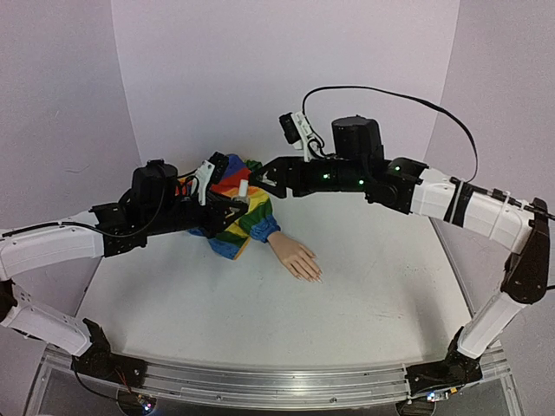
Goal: Paint the nails
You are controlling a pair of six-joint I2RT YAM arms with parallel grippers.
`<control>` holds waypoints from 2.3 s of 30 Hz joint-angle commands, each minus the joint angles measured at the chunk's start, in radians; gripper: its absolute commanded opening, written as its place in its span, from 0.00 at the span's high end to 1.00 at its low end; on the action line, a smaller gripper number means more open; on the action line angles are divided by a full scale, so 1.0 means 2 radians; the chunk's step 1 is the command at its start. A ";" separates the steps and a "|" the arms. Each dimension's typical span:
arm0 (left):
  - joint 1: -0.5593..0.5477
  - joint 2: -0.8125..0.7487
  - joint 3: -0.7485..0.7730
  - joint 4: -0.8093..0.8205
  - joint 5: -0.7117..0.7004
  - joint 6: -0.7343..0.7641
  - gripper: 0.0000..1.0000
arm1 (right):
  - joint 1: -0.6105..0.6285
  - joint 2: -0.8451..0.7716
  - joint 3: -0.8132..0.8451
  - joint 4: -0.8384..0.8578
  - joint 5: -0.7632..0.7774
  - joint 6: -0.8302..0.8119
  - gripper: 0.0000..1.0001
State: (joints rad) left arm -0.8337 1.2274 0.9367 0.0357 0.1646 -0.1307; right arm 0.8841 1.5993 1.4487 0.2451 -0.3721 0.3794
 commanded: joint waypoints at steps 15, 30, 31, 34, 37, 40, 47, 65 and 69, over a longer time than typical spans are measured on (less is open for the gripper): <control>-0.013 0.045 0.051 0.030 -0.067 0.050 1.00 | -0.001 0.121 0.102 0.014 0.046 0.034 0.59; 0.008 0.038 0.062 0.032 0.086 -0.008 1.00 | -0.001 0.090 0.072 0.020 -0.118 -0.040 0.95; 0.012 0.039 0.065 0.033 0.121 -0.013 1.00 | -0.001 0.086 0.069 0.020 -0.162 -0.054 0.95; 0.015 0.036 0.073 0.035 0.225 -0.011 1.00 | 0.000 0.066 0.049 0.022 -0.290 -0.090 0.92; 0.014 0.028 0.078 0.036 0.318 -0.015 1.00 | -0.001 0.040 0.019 0.022 -0.391 -0.113 0.88; 0.015 0.017 0.079 0.038 0.378 -0.025 1.00 | -0.001 0.013 -0.009 0.021 -0.420 -0.124 0.99; 0.015 0.001 0.061 0.039 0.419 -0.039 1.00 | -0.001 -0.008 -0.044 0.022 -0.434 -0.118 1.00; 0.011 -0.049 -0.007 0.036 -0.029 0.003 1.00 | 0.000 -0.013 -0.014 0.013 -0.036 -0.014 0.30; 0.010 -0.034 0.004 0.036 -0.036 0.021 1.00 | 0.000 0.014 0.021 0.016 -0.021 0.000 0.30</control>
State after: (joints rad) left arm -0.8085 1.1522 0.9142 0.0399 0.1753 -0.1482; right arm 0.8761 1.5871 1.3941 0.2424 -0.4755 0.3199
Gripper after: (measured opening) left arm 0.217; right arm 0.699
